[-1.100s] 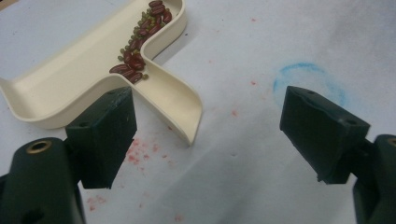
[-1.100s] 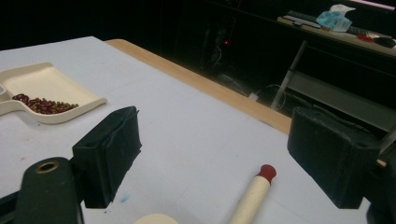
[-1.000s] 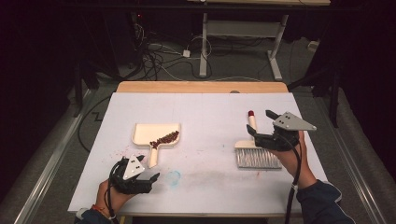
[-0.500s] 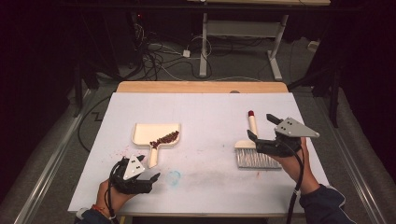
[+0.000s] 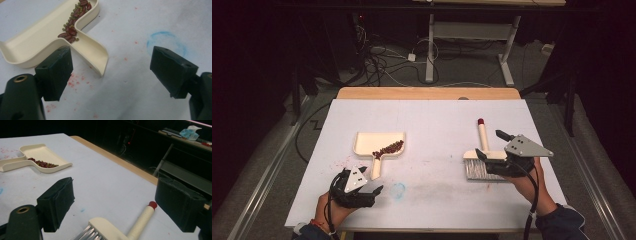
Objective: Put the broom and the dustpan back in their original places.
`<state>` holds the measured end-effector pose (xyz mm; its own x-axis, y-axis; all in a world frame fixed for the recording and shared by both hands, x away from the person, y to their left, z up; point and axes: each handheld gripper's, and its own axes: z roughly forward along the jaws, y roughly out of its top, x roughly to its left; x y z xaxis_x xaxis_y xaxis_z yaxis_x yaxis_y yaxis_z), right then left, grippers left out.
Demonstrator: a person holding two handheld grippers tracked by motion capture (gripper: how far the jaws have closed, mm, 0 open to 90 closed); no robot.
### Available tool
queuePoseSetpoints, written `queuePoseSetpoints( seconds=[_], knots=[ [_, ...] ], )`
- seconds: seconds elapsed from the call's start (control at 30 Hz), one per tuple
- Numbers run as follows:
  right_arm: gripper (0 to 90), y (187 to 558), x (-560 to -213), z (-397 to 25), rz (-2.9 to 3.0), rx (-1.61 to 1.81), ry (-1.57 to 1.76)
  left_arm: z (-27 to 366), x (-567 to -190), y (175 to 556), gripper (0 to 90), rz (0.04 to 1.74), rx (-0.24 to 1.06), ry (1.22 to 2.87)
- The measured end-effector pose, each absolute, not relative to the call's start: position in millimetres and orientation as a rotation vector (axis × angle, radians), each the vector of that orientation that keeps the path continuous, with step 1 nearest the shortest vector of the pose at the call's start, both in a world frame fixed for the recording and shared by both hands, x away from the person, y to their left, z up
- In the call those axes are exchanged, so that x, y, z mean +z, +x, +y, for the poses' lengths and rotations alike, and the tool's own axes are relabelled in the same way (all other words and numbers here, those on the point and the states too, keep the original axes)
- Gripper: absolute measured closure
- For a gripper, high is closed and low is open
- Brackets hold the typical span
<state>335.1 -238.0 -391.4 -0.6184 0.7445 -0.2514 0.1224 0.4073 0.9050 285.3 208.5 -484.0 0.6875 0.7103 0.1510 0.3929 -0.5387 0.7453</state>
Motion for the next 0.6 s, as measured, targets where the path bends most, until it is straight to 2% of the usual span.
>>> queuePoseSetpoints(
  seconds=[0.6],
  knots=[
    [16.3, 320, -409, -247, 2.035, 1.173, 0.690, 204, -485, 285, 18.1, 0.811, 0.570, 2.204]
  ],
)
